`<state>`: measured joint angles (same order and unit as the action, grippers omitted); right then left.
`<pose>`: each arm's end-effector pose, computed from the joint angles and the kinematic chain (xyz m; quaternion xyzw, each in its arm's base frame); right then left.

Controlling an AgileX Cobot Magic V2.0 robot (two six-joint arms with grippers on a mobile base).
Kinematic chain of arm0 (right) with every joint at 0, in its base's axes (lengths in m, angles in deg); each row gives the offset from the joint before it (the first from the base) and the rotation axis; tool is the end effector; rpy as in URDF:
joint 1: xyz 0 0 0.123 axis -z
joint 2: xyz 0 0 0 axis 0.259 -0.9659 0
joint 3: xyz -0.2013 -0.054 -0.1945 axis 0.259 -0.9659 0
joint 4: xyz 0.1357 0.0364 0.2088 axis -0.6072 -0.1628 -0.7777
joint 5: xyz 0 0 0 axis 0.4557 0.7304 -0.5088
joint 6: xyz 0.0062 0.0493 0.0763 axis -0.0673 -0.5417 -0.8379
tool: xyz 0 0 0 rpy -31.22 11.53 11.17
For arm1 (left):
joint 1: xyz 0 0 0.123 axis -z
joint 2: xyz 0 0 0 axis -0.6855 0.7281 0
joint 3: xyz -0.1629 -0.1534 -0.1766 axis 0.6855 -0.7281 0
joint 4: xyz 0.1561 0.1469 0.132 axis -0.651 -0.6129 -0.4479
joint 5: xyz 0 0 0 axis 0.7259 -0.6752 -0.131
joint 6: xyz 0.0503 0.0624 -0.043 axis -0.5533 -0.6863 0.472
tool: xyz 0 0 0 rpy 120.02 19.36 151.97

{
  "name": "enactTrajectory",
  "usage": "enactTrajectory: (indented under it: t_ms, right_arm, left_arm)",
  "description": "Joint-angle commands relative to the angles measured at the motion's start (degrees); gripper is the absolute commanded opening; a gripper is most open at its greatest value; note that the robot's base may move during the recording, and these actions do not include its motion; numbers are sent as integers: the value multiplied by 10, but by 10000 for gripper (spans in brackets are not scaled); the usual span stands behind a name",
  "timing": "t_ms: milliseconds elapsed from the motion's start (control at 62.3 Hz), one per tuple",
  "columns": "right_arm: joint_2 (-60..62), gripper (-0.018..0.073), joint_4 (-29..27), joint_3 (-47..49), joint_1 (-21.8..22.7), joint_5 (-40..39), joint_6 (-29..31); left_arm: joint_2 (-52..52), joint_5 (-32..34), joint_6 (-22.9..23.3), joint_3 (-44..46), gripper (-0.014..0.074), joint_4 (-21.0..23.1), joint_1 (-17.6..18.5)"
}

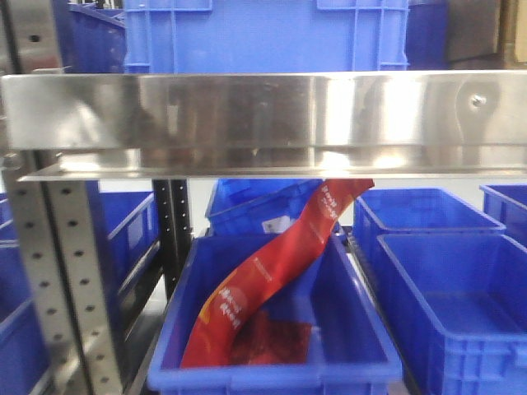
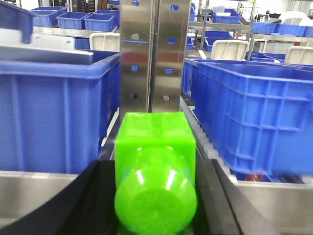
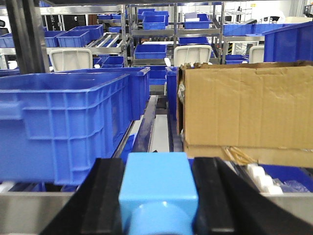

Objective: Grab block from conveyor and place in blue bin
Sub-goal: 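Drive up to the shelf of blue bins holding both blocks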

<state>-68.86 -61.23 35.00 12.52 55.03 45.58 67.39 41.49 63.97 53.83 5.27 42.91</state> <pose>0.0672 0.0062 0.3438 -0.0030 0.7011 0.0530 0.7110 0.0812 0.0016 0.3385 -0.0164 0.7114 -0.0025 0.7026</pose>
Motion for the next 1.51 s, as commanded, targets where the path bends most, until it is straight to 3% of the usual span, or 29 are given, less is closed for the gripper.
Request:
enactTrajectory:
  t_ms: [0,1492]
  right_arm:
    - [1,-155,0,4,1,-14,-1]
    - [1,-155,-1,4,1,-15,-1]
  left_arm:
    - [-3,15,4,-1,-111,-2,3]
    - [-3,33,4,-1,-111,-2,3]
